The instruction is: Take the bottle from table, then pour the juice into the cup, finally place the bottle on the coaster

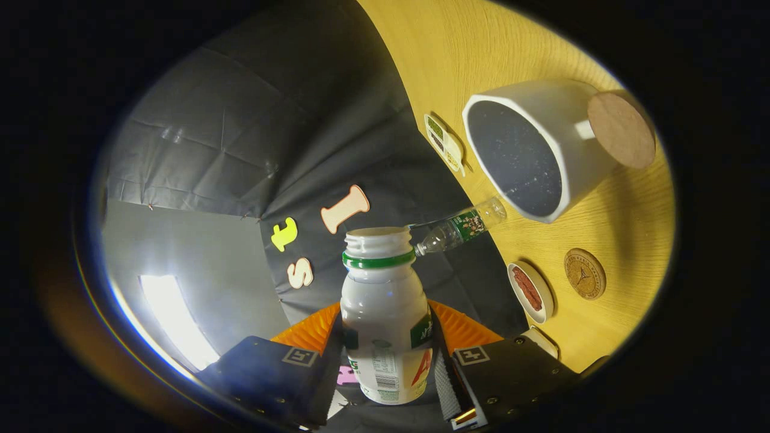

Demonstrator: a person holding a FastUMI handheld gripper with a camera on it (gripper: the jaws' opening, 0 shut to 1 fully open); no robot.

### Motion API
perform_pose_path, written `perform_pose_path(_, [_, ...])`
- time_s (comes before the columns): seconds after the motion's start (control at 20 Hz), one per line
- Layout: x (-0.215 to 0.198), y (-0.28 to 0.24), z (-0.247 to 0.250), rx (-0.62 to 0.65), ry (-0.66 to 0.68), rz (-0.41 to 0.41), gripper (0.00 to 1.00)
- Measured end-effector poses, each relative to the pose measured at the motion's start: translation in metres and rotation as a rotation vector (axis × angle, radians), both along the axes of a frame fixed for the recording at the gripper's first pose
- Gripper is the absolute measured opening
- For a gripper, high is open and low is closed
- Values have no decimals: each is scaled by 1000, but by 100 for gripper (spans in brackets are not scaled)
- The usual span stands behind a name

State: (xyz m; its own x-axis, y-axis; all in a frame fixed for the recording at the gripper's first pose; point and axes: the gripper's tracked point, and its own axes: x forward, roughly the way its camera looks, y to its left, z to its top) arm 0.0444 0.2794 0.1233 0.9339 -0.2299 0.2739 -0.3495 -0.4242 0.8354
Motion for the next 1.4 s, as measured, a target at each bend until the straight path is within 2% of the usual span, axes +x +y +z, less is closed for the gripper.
perform_pose_path(0.85, [1,-8,-1,78,-4,-15,68])
perform_pose_path(1.4, [0,-17,-2,198,-22,-29,68])
